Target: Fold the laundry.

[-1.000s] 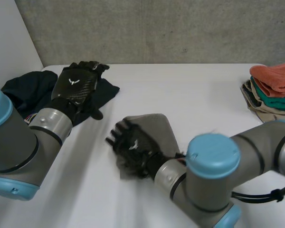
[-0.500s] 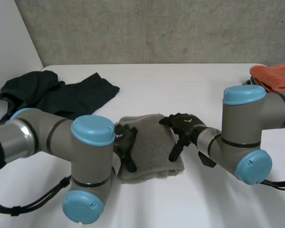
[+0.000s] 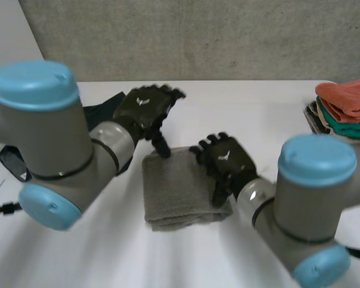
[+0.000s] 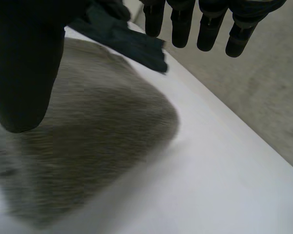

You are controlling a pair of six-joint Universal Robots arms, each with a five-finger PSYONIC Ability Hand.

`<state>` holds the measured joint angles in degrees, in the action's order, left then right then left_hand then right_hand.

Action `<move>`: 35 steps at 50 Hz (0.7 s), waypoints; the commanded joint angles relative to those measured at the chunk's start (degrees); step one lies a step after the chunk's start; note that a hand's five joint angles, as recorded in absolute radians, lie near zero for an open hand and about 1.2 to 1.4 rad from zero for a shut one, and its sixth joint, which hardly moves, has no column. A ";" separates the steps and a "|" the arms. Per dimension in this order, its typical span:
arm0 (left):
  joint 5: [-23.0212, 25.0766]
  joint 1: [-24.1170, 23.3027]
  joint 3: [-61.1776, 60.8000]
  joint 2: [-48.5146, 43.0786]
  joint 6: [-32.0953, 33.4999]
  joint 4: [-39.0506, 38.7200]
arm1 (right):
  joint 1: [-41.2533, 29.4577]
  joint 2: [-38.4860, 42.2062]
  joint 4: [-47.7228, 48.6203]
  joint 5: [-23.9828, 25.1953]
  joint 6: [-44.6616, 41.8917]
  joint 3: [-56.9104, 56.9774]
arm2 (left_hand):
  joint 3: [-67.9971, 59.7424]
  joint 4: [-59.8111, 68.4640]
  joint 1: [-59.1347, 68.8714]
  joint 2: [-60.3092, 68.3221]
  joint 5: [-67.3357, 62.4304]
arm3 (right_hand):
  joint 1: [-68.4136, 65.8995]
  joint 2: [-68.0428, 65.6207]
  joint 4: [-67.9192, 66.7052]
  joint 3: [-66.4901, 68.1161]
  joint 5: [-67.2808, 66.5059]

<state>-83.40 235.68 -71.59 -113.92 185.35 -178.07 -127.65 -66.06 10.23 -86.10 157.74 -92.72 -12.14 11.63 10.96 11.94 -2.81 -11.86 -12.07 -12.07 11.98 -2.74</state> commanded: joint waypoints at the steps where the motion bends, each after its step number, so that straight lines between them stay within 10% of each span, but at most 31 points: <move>1: 14.31 1.10 3.47 0.19 -0.08 0.45 | -3.84 1.80 7.68 -0.03 -0.41 -6.16 | 0.07 0.44 1.10 0.12 0.74 | 1.86 2.07 2.07 -1.98 2.74; 30: 17.40 1.01 2.59 -0.08 -0.08 0.18 | -3.75 14.55 23.34 1.11 -5.60 1.74 | 0.41 0.10 0.76 -0.21 1.08 | -25.63 -25.42 -25.42 25.51 -24.75; 35: 17.31 1.01 2.51 0.01 -0.08 0.18 | -3.66 17.45 22.64 1.29 -5.42 5.70 | 0.41 0.10 0.76 -0.21 1.08 | -62.39 -62.19 -62.19 62.27 -61.51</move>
<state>-66.06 236.66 -69.04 -114.07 185.28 -177.89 -131.37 -51.48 33.60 -85.00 152.17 -90.92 -12.14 11.63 10.96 11.94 -2.81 -43.10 -43.30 -42.14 42.26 -30.18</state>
